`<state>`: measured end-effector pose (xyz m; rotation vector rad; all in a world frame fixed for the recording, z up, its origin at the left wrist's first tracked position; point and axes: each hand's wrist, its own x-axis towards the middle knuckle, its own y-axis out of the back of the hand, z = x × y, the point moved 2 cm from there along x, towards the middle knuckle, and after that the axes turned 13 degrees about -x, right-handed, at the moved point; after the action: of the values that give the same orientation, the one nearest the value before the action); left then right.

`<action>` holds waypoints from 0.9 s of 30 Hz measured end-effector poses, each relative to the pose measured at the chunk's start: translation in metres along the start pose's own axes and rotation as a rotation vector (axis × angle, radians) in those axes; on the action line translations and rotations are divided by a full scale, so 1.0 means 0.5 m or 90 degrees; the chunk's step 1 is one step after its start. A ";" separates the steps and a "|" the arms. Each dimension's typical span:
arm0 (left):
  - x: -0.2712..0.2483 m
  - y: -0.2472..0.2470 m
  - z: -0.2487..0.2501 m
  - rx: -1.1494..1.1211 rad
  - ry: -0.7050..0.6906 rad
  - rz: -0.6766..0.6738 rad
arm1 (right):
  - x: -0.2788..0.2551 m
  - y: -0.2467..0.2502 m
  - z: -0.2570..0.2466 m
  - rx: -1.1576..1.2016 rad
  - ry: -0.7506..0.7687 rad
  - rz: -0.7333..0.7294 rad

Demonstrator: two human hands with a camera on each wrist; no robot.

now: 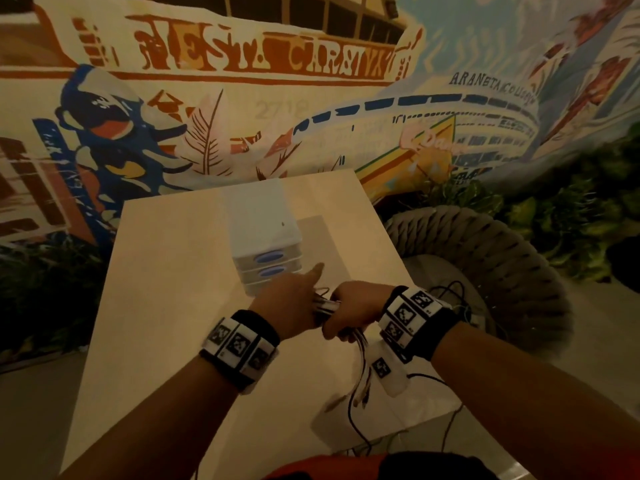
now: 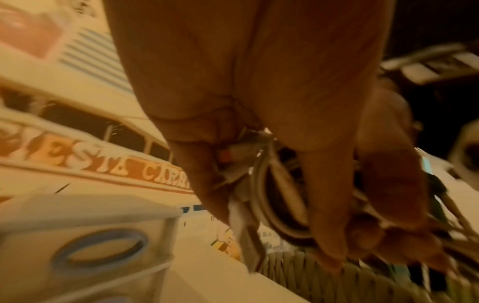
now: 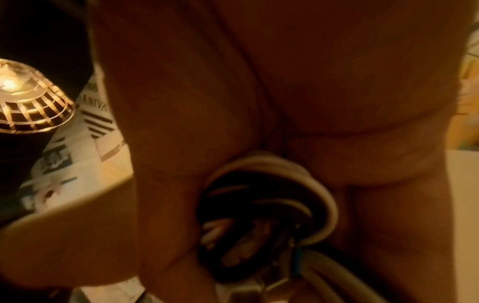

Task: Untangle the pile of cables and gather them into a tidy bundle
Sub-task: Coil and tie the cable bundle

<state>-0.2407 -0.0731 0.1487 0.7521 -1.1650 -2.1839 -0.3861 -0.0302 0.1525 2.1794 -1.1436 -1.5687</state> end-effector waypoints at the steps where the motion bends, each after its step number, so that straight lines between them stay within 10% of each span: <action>1: -0.001 0.006 -0.012 -0.048 0.000 0.004 | -0.002 0.000 0.006 0.028 0.004 -0.007; 11: -0.028 -0.009 -0.070 -0.559 -0.049 -0.033 | -0.015 0.006 0.023 0.103 0.061 0.023; 17: -0.044 -0.006 -0.079 -0.851 0.097 0.030 | -0.019 0.008 0.041 0.122 0.086 0.059; 27: -0.045 -0.058 -0.102 -0.895 0.072 -0.054 | -0.044 0.032 -0.003 0.171 0.225 0.114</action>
<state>-0.1959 -0.0720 0.1047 0.2418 0.5625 -2.2819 -0.3949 -0.0260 0.1783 2.3157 -1.4433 -0.9543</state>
